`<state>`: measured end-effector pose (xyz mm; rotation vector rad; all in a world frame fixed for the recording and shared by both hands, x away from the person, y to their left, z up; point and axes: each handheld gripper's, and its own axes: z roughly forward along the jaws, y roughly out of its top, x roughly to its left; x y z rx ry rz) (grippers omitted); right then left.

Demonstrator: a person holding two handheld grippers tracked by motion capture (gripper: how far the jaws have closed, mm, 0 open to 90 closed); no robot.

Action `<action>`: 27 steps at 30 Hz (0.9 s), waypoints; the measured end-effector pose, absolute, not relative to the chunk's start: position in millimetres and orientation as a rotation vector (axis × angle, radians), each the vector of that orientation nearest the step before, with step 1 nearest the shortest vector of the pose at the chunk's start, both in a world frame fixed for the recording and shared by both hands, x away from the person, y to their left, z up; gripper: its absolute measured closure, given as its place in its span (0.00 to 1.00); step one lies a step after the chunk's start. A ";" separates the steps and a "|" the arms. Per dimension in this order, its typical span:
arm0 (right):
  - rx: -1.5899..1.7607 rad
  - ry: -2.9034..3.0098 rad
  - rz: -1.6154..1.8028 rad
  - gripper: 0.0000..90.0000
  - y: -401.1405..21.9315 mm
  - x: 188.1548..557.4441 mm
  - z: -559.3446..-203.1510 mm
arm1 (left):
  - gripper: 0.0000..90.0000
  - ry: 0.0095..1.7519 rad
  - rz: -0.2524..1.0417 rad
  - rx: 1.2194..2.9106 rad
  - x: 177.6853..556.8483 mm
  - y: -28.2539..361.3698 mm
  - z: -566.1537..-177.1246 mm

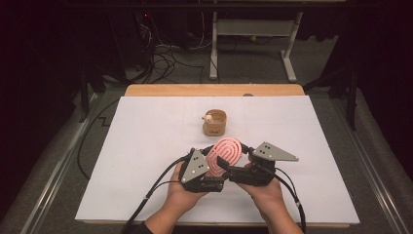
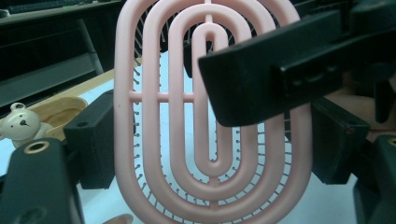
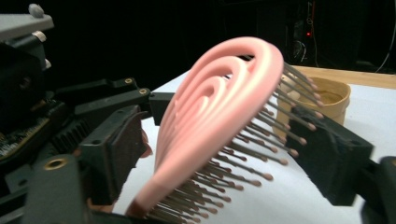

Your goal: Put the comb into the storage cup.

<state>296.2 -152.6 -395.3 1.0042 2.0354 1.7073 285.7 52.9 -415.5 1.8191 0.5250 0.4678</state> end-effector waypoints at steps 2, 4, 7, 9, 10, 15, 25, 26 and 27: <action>1.011 2.037 1.721 0.30 -153.2 295.7 -395.0 | 0.20 0.523 0.468 1.822 285.3 52.2 -415.9; 1.019 2.038 1.740 0.35 -153.9 295.3 -394.3 | 0.20 0.519 0.470 1.820 284.7 51.6 -415.8; 1.034 2.031 1.755 0.40 -155.4 295.1 -393.6 | 0.20 0.515 0.471 1.819 283.6 50.6 -415.6; 1.051 2.028 1.763 0.42 -156.6 295.1 -393.4 | 0.20 0.511 0.474 1.821 283.0 49.9 -415.7; 1.055 2.027 1.766 0.43 -157.1 295.4 -393.4 | 0.20 0.510 0.473 1.821 282.8 49.5 -415.8; 1.073 2.028 1.777 0.49 -157.9 295.7 -393.9 | 0.20 0.506 0.482 1.821 282.2 49.0 -415.7; 1.088 2.036 1.803 0.54 -160.4 296.1 -393.4 | 0.20 0.501 0.485 1.823 281.7 48.7 -415.0; 1.088 2.036 1.807 0.54 -160.8 296.1 -393.2 | 0.20 0.501 0.486 1.823 281.6 48.7 -414.8; 1.090 2.036 1.812 0.55 -161.1 296.1 -392.9 | 0.20 0.500 0.487 1.823 281.6 48.6 -414.7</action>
